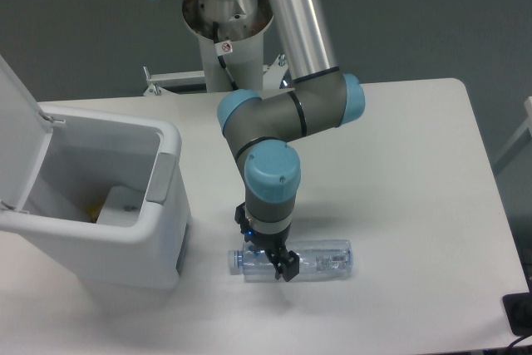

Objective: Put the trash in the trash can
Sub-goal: 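Lower onto the bottle's cap end and close the gripper on it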

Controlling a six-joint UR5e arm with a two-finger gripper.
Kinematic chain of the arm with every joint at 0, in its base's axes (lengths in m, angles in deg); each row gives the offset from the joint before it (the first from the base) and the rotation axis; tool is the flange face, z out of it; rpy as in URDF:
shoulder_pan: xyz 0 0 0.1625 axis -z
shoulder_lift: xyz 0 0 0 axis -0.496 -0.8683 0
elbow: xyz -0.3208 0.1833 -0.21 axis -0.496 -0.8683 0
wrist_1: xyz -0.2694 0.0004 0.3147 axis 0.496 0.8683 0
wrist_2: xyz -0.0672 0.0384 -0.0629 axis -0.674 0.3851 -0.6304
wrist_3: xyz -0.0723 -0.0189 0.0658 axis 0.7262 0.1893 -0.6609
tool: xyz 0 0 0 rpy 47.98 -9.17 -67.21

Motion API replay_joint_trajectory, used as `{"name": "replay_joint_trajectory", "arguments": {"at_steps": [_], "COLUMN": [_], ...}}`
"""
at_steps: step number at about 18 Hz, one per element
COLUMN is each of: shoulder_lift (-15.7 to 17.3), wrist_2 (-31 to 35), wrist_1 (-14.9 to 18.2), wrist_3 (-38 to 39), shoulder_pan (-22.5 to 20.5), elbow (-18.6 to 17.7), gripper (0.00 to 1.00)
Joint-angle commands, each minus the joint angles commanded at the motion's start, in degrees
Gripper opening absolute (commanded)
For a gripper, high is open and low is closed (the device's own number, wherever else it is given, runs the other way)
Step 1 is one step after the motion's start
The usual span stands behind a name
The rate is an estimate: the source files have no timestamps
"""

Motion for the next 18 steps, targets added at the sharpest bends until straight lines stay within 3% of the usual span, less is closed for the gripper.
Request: {"name": "replay_joint_trajectory", "arguments": {"at_steps": [10,13,15,18], "shoulder_lift": [-2.90,-3.08,-3.08,-2.82], "wrist_2": [3.24,7.82,7.91,7.12], "wrist_1": [0.09,0.18,0.35,0.35], "wrist_3": [4.83,5.10,7.81,9.23], "shoulder_pan": [0.80,1.76,1.85,1.85], "elbow": [2.99,3.60,4.74,5.10], "gripper": [0.97,0.75,0.49,0.34]}}
